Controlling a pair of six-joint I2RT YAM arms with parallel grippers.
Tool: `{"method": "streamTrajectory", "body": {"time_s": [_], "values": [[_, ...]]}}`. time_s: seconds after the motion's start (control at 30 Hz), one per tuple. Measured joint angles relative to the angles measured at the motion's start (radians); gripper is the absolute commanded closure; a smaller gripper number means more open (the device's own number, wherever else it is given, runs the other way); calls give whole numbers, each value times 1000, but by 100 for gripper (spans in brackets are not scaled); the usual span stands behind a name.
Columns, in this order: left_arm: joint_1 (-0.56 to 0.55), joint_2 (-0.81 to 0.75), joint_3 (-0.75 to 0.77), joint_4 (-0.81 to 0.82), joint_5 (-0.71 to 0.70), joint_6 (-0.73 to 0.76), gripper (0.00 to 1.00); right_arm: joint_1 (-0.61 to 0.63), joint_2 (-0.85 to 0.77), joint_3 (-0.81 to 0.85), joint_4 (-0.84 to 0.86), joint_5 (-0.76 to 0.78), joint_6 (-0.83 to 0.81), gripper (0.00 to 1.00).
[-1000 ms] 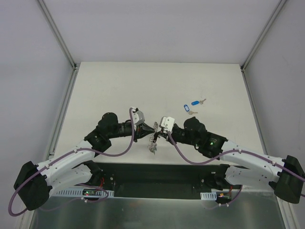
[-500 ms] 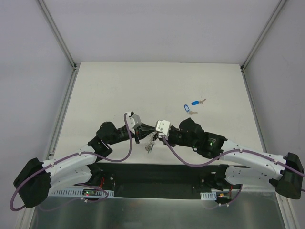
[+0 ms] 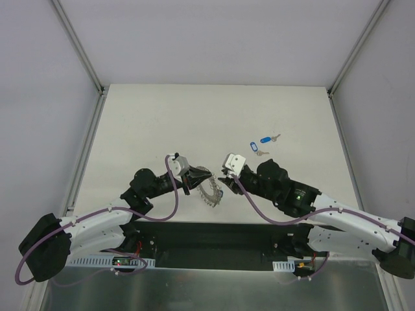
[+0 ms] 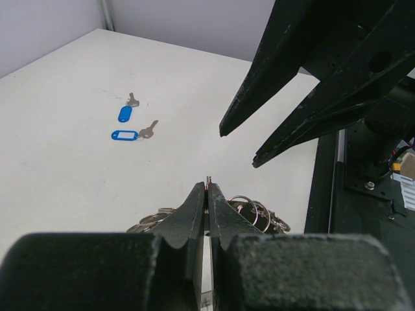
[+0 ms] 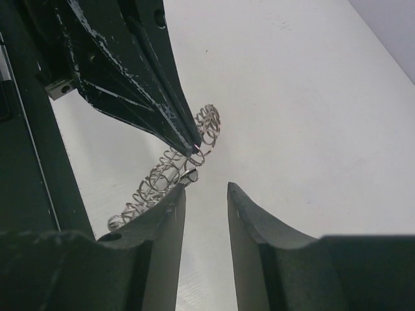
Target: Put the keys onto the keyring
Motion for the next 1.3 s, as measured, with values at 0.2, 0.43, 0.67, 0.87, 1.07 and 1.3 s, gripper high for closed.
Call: {"method": "streamTrajectory", "body": {"time_s": [0.2, 0.43, 0.67, 0.87, 1.07, 1.3], "values": [[-10, 8, -2, 27, -7, -6, 100, -20, 31, -6, 48, -27, 0, 64], [-21, 10, -19, 51, -15, -18, 100, -79, 66, -7, 91, -114, 19, 66], [-28, 15, -24, 76, -29, -26, 100, -106, 99, -20, 112, -191, 37, 68], [-34, 18, -24, 91, -34, -29, 100, -129, 111, -30, 127, -234, 51, 72], [-34, 18, -42, 124, -35, -33, 100, -164, 113, -39, 143, -292, 68, 72], [-34, 18, -48, 143, -35, -40, 100, -184, 130, -39, 148, -357, 82, 78]]}}
